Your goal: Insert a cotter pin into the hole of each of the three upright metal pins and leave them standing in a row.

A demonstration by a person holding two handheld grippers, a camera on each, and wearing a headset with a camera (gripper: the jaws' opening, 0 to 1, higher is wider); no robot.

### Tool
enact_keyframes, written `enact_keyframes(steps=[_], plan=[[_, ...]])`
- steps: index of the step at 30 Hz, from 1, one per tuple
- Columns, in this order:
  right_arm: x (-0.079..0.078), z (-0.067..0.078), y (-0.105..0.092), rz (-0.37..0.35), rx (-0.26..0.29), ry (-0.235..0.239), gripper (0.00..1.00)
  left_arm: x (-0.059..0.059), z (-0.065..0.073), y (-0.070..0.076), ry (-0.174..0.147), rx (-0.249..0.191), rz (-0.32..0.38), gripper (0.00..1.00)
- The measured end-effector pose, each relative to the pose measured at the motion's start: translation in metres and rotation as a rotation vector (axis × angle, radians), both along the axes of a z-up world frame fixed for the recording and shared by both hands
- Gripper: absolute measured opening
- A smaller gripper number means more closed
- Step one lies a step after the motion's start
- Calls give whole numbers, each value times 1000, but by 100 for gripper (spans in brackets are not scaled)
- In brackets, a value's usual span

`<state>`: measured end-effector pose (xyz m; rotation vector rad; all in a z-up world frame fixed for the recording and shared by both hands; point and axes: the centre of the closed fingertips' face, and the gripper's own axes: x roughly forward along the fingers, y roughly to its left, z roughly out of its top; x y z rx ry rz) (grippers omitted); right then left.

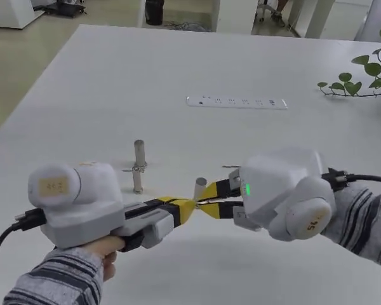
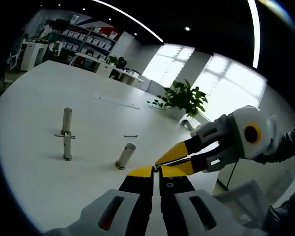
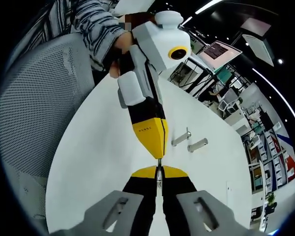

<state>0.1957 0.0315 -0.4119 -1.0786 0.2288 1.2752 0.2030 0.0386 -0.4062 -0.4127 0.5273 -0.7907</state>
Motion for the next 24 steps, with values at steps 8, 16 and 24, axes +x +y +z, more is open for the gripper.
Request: enact_keyframes(steps=[8,16,24], plan=[[-2,0,-1,-36,17,46,0,-5,3,-3,-64,42,-51,0],[-3,-4,-4,-76,31,105,0,-10,6,-5,-159,134,-119,0],[-4,-4,-9,-120,77,188,3,-15,6,-7,-260,206,-201,0]])
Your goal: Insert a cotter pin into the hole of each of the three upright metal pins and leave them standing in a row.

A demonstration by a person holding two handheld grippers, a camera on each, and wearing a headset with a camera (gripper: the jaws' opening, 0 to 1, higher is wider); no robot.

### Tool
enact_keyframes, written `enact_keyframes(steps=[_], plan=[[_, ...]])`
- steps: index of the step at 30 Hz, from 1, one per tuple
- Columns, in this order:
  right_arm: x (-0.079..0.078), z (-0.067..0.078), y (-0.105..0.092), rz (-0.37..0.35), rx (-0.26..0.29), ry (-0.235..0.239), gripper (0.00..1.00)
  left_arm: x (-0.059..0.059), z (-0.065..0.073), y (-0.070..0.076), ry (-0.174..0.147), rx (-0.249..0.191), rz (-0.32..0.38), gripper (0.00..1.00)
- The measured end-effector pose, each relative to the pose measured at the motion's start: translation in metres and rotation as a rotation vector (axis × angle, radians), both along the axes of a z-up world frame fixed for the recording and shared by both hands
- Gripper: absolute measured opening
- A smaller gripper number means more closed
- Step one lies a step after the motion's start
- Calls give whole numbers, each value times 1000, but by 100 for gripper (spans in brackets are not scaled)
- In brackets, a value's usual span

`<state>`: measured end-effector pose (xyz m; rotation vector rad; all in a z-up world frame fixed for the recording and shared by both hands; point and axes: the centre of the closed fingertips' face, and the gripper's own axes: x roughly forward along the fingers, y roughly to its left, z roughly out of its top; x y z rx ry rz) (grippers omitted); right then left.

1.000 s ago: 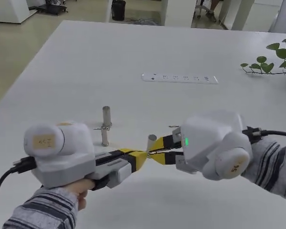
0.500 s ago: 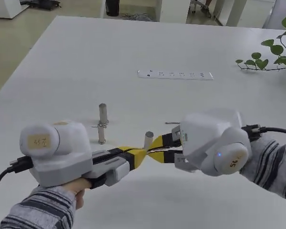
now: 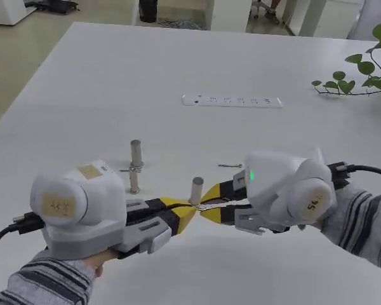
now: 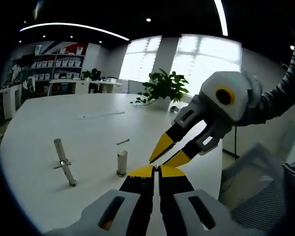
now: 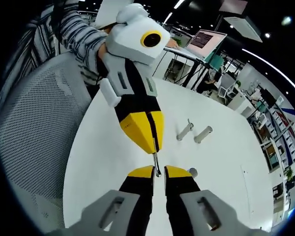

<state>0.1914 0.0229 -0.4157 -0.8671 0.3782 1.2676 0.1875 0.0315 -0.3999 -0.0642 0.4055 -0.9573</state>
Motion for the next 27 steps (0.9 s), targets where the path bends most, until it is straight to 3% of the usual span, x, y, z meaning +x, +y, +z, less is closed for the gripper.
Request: enact_keyframes(steps=[5,13,21,27], plan=[[-2,-2,-5,-26,17,60,2,-4,4,-3,-80,38,-77,0],[-10,-2,-7,-33,46,139,0,-8,6,-6,-113,71,-155,0],[-12,-3,-9,-21,25,134,0,-9,0,-5,-100,89,-172,0],[-8,-1,-9,13,-2,77,0,-5,-1,-4,-104,88,-164,0]])
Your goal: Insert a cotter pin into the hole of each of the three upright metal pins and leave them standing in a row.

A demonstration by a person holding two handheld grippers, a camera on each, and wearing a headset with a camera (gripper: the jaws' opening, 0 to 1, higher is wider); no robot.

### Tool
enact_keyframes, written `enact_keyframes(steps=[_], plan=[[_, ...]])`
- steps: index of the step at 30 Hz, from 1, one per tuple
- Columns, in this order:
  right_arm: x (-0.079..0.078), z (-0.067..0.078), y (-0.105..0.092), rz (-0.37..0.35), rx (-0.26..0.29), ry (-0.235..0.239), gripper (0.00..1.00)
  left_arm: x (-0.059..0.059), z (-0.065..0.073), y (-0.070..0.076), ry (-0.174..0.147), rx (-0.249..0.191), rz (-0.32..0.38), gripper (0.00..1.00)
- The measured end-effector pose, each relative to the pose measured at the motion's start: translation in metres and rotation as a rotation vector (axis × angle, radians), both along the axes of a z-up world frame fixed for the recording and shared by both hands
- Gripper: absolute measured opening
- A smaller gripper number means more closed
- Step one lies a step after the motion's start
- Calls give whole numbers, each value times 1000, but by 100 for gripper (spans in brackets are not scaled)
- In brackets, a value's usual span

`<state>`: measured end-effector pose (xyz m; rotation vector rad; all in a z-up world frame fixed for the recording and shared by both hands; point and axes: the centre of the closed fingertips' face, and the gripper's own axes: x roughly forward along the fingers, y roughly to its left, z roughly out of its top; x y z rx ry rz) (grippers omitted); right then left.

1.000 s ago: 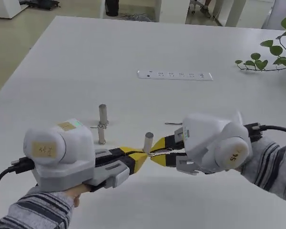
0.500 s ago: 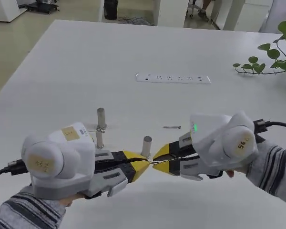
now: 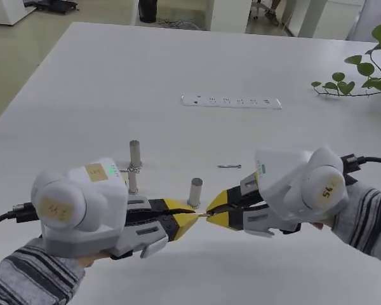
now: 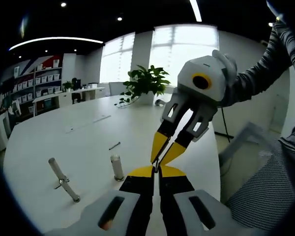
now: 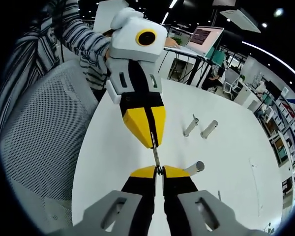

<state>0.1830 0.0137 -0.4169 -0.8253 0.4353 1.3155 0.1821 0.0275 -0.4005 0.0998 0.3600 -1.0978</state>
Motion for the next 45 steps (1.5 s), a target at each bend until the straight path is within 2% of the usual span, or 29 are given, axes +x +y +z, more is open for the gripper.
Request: enact_keyframes(steps=[3,5,8,13,15,17,20,25,28,31,38,45], plan=[[1,0,0,18,-20,-25,0,2,-1,1,0,1,6,0],[1,-1,0,40,-41,-44,0,2,-3,1,22,0,14,0],[-1,-3,0,60,-57,-52,0,6,-6,3,-1,21,33,1],[3,-3,0,66,-61,-76,0,8,-17,4,-3,64,52,0],[5,-3,0,69,-64,-84,0,10,-18,5,-15,63,66,1],[7,-3,-1,67,-69,-85,0,11,-19,5,-15,61,78,6],[13,-7,-7,49,-88,-96,0,15,-21,6,-22,66,98,7],[23,-14,-17,13,-119,-91,0,24,-22,9,-38,56,149,15],[30,-17,-23,-14,-140,-90,0,29,-25,10,-39,59,178,17],[42,-20,-32,-84,-159,-95,0,35,-28,12,-36,55,209,16],[60,-27,-44,-159,-182,-91,0,49,-34,14,-41,57,287,20],[72,-34,-48,-174,-202,-92,0,65,-43,16,-9,55,373,25]])
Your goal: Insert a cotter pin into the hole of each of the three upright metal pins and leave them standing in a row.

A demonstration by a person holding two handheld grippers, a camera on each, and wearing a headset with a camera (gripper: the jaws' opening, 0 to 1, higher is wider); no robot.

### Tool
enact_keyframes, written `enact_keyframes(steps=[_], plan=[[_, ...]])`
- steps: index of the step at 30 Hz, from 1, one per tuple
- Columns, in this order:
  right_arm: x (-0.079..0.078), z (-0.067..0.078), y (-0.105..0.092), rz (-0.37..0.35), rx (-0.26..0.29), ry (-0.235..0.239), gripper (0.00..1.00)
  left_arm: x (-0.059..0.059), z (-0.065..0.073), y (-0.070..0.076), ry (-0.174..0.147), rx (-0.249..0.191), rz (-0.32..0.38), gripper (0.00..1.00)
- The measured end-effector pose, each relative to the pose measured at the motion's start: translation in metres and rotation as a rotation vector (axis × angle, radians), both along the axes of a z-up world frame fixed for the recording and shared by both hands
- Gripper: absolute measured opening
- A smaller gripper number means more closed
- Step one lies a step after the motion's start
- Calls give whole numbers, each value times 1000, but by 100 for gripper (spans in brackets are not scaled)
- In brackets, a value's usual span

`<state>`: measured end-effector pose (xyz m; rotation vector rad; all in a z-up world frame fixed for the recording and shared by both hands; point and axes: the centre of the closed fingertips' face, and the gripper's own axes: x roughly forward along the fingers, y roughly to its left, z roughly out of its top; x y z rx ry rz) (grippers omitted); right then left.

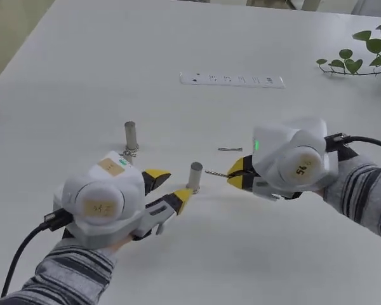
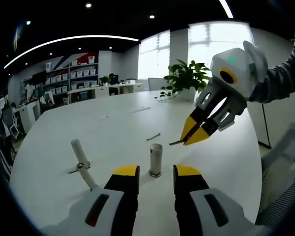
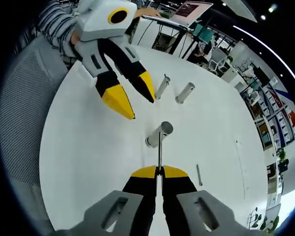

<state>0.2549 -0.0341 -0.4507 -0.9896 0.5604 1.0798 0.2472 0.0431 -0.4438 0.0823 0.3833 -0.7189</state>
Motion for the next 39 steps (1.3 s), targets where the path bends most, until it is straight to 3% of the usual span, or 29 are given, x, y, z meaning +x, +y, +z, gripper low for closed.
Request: enact_keyframes(steps=[9,12,19,31,36,39], plan=[[13,-9,-1,-7,-41,-21,0,13,-15,-13,21,21,29,28],[14,-10,1,-14,-28,0,0,16,-21,-16,24,38,20,27],[13,-12,2,-13,-28,7,0,27,-29,-21,47,21,34,26],[12,-8,6,25,-49,-8,0,31,-36,-37,83,-15,61,21],[10,-6,8,37,-57,-10,0,31,-39,-37,98,-10,95,17],[10,-5,10,42,-56,-13,0,32,-42,-37,89,12,105,16]])
